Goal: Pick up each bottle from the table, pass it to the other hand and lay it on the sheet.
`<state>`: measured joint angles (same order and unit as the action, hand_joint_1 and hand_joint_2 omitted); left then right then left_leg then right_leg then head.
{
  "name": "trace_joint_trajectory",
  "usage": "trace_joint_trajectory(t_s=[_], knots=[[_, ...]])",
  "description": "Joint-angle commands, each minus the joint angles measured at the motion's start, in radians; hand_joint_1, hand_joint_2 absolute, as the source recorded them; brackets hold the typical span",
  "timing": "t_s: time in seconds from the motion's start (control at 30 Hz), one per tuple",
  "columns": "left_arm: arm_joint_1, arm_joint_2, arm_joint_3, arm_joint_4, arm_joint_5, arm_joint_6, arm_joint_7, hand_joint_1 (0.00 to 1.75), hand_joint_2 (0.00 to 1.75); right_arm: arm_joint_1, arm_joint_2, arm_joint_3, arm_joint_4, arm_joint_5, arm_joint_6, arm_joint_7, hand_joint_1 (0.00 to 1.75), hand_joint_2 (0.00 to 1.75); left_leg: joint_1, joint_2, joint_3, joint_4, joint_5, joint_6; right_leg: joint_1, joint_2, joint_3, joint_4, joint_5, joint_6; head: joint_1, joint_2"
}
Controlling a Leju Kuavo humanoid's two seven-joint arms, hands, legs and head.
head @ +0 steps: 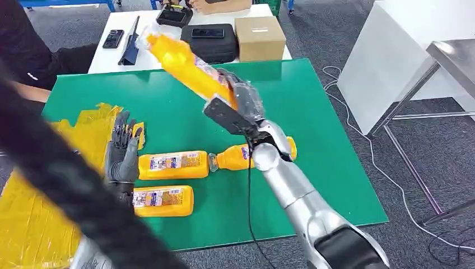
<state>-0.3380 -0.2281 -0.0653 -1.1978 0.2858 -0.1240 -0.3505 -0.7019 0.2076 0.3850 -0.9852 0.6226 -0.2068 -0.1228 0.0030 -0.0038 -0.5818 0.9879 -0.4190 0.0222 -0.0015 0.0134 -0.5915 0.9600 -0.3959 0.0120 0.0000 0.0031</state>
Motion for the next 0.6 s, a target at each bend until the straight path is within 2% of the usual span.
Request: trace_joint_trajectory(t_s=[0.03,0.23,0.47,0.6], knots=[[-0.066,0.019,-0.064,0.095,0.081,-0.044,0.024,0.0,1.75,-0.124,0.132,0.097,0.381,0.023,-0.028,-0.018,1.75,1.75,0.0,0.001,0.003,-0.001,-0.001,-0.001,0.0,0.001,0.003,-0.001,-0.001,0.0,0.0,0.0],[-0.05,0.032,-0.053,0.069,0.11,-0.021,0.023,0.0,1.75,-0.087,0.141,0.256,0.398,0.092,-0.046,0.051,1.75,1.75,0.0,0.002,0.004,-0.002,-0.002,-0.001,0.0,0.001,0.003,-0.001,-0.002,0.0,0.0,0.0],[-0.05,0.031,-0.053,0.069,0.109,-0.017,0.023,0.0,1.75,-0.083,0.14,0.265,0.402,0.092,-0.057,0.053,1.75,1.75,0.0,0.0,0.002,-0.001,-0.001,-0.001,-0.001,-0.001,0.003,-0.001,-0.002,0.0,0.0,0.0],[-0.036,0.034,-0.041,0.052,0.116,-0.012,0.018,0.0,1.75,-0.044,0.141,0.337,0.408,0.153,-0.059,0.076,1.75,1.75,0.0,-0.001,0.001,-0.001,-0.001,-0.001,-0.001,-0.002,0.002,-0.001,-0.002,0.0,0.0,0.0]])
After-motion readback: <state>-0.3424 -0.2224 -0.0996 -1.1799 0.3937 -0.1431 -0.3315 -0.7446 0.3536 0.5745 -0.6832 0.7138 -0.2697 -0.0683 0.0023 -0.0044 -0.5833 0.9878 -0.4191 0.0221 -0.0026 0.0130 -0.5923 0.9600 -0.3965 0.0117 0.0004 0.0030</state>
